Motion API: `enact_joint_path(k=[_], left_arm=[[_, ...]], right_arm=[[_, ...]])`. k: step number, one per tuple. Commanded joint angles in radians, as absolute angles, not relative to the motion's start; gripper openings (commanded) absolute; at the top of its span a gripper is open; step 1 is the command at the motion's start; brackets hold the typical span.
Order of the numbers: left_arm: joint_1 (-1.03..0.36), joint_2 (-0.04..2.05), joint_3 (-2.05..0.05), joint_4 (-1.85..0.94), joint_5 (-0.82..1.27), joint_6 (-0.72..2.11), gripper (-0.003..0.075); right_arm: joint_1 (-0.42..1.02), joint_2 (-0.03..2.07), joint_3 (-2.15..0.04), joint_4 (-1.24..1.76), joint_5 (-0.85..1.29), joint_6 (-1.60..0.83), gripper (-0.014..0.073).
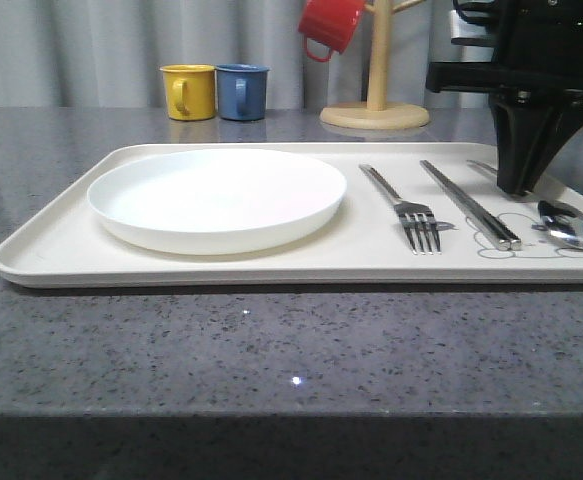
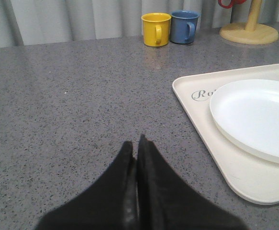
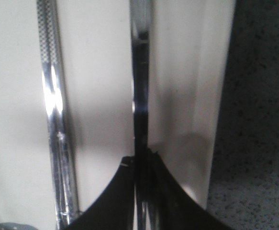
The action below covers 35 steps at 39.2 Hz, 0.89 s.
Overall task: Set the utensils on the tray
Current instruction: 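Lower the spoon beside the chopsticks and open the right gripper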
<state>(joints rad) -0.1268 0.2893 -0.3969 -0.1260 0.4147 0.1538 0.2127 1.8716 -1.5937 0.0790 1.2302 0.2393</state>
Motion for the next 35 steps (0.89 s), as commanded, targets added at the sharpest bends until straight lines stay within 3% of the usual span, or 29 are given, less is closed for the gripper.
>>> enact_joint_path(k=[1, 12, 18, 28, 35], left_arm=[[-0.133, 0.295, -0.423, -0.139, 0.333, 0.144, -0.0018], [-0.133, 0.295, -0.423, -0.139, 0.333, 0.144, -0.0018], [-0.133, 0.295, -0.423, -0.139, 0.333, 0.144, -0.0018], [-0.133, 0.295, -0.423, -0.139, 0.333, 0.144, -0.0018], [-0.133, 0.295, -0.423, -0.139, 0.333, 0.144, -0.0018]], right_arm=[[0.212, 1.818, -1.619, 0.061, 1.336, 0.251, 0.0023], [0.212, 1.818, -1.619, 0.061, 1.336, 0.251, 0.0254], [0.212, 1.805, -1.640, 0.061, 1.336, 0.251, 0.0334], [0.212, 1.691, -1.762, 0.062, 1.337, 0.197, 0.0312], [0.212, 1.587, -1.747, 0.053, 1.336, 0.107, 0.0118]])
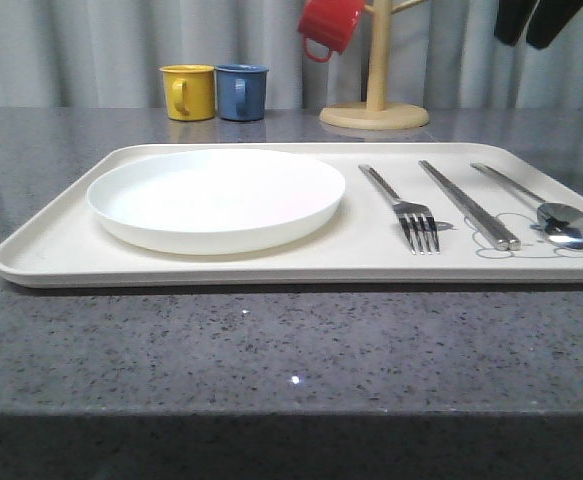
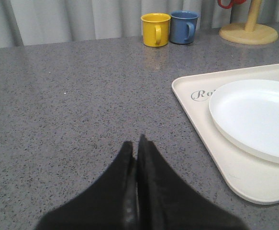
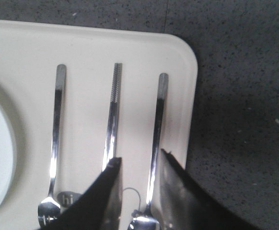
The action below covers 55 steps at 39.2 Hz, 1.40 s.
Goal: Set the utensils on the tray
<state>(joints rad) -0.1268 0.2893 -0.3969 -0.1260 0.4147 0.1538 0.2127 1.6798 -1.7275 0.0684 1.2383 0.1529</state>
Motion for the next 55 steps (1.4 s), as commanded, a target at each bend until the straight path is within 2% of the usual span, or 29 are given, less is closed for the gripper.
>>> enact_joint_path(k=[1, 8, 16, 21, 31, 42, 55], left_arm=[[-0.133, 0.295, -0.423, -0.139, 0.333, 0.144, -0.0018], [-0.133, 0.295, -0.423, -0.139, 0.333, 0.144, -0.0018], [-0.133, 0.295, -0.423, -0.139, 0.333, 0.144, -0.0018], [-0.133, 0.295, -0.423, -0.139, 0.333, 0.144, -0.0018], [-0.133, 0.295, -0.423, -0.139, 0.333, 0.144, -0.0018], [-0.133, 0.295, -0.423, -0.139, 0.333, 0.144, -0.0018], [-0.133, 0.295, -0.423, -0.139, 0.333, 0.144, -0.0018]], right_arm=[[0.212, 1.565, -1.736, 0.049, 1.336, 0.106, 0.0089], [0.212, 1.391, -1.567, 0.031, 1.213, 0.100, 0.0001], [0.212, 1.094, -1.209, 0.029, 0.853, 0.017, 0.0001], [0.212, 0.833, -0.922, -0.024, 0.607, 0.013, 0.0001], [0.212, 0.414, -0.549, -0.075, 0.473, 0.014, 0.0001], [0.212, 0.149, -0.430, -0.074, 0.387, 0.014, 0.0001], [0.212, 0.142, -0.430, -0.074, 0.402, 0.014, 0.0001]])
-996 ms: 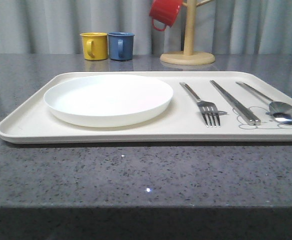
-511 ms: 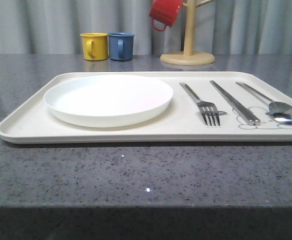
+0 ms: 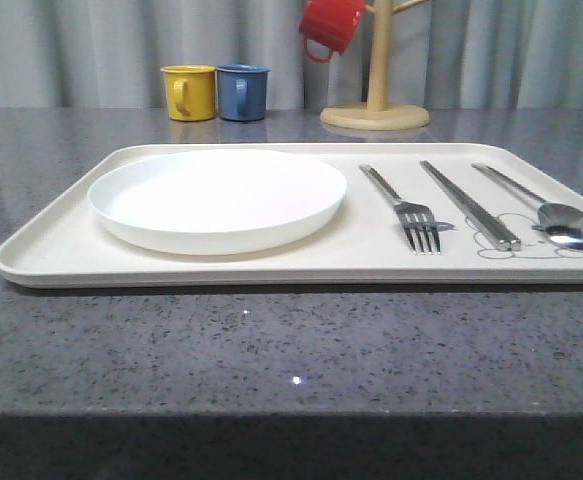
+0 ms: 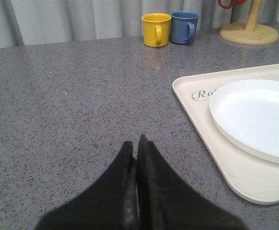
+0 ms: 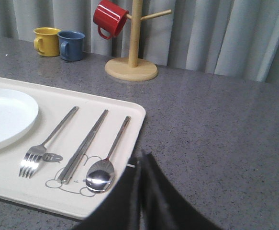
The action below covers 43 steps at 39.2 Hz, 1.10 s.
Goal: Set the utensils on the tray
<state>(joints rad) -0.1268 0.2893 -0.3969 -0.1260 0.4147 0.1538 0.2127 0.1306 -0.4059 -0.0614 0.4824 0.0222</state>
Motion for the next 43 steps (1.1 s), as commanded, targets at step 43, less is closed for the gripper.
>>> enact_joint_path(k=[43], left_arm=[[-0.041, -0.019, 0.006, -0.109, 0.088, 0.144, -0.0018]], right_arm=[[0.212, 0.142, -0.430, -0.074, 0.402, 0.014, 0.0001]])
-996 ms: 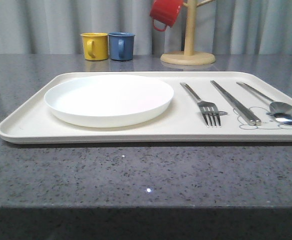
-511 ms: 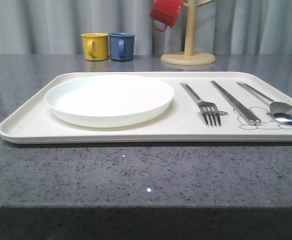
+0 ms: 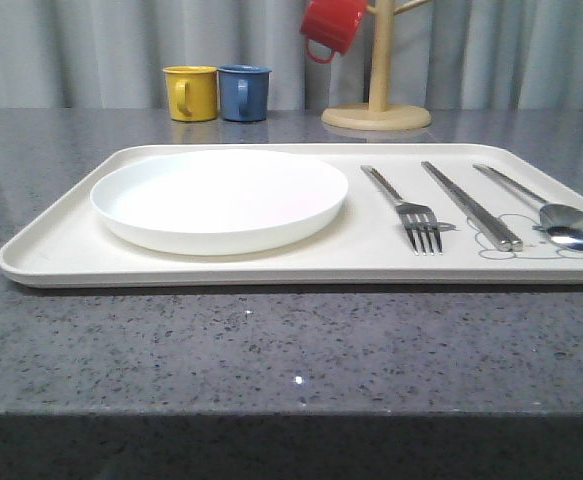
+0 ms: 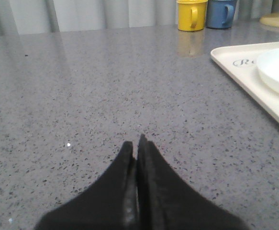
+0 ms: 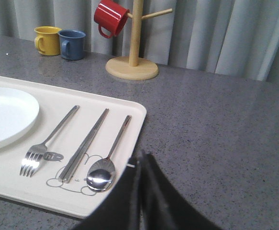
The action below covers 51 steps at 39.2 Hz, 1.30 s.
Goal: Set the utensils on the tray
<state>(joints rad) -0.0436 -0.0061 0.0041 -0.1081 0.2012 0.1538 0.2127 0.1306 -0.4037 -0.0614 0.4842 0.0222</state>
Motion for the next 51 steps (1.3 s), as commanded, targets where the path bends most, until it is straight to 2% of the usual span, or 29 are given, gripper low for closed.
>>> enact_joint_path(k=[1, 32, 38, 44, 49, 51], left_arm=[[-0.041, -0.019, 0.006, -0.109, 0.082, 0.144, -0.0018], [-0.041, -0.019, 0.006, -0.109, 0.082, 0.144, -0.0018], [-0.041, -0.019, 0.006, -0.109, 0.082, 0.144, -0.0018], [-0.041, -0.019, 0.006, -0.109, 0.082, 0.144, -0.0018], [-0.041, -0.019, 0.006, -0.109, 0.082, 0.144, -0.0018], [-0.041, -0.019, 0.006, -0.109, 0.082, 0.144, -0.0018]], right_arm=[[0.212, 0.142, -0.430, -0.074, 0.402, 0.014, 0.0001], [0.206, 0.142, -0.400, -0.093, 0.373, 0.013, 0.0001], [0.082, 0.070, -0.232, -0.038, 0.240, 0.013, 0.0001], [-0.049, -0.029, -0.066, 0.000, 0.197, 0.013, 0.0001], [-0.105, -0.023, 0.030, 0.000, 0.125, 0.013, 0.0001], [-0.107, -0.026, 0.025, 0.000, 0.157, 0.013, 0.0001]])
